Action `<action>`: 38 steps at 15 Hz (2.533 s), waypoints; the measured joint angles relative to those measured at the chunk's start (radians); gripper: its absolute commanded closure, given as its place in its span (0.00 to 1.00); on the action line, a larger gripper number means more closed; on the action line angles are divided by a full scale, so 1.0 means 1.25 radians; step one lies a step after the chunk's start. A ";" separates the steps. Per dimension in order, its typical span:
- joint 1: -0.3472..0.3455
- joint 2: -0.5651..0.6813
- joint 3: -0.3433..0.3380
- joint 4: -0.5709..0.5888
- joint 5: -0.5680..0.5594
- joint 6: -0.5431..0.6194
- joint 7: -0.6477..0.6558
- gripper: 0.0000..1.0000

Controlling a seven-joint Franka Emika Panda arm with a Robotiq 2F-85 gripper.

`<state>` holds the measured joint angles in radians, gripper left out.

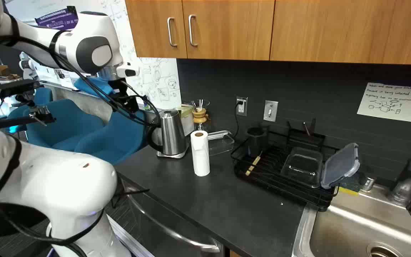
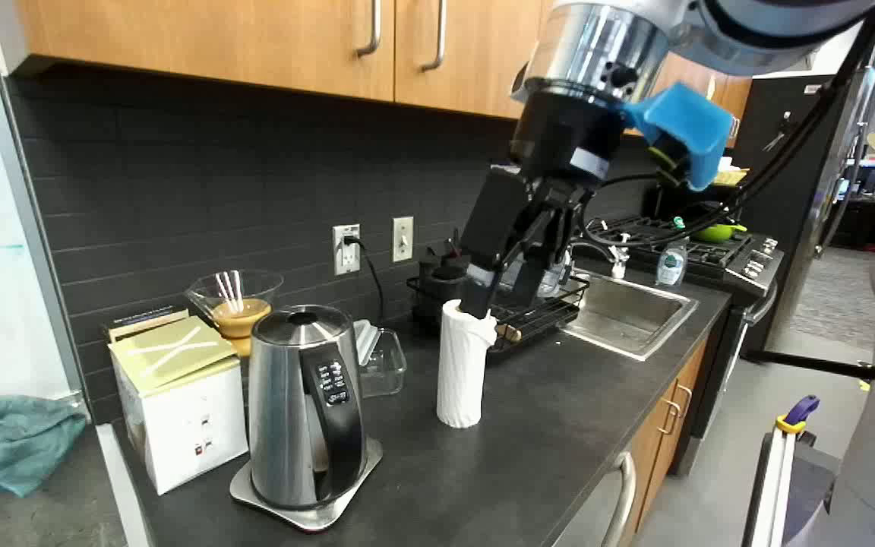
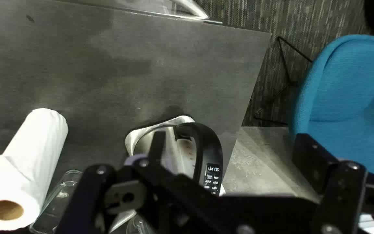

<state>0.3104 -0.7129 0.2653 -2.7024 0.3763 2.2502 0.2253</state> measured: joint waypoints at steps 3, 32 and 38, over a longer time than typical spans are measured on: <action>0.000 0.000 0.000 0.000 0.000 0.000 0.000 0.00; -0.112 0.017 -0.106 0.012 -0.007 -0.098 0.000 0.00; -0.136 0.011 -0.109 -0.003 -0.030 -0.147 0.000 0.00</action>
<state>0.1402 -0.6988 0.1293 -2.7063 0.3385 2.0661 0.2249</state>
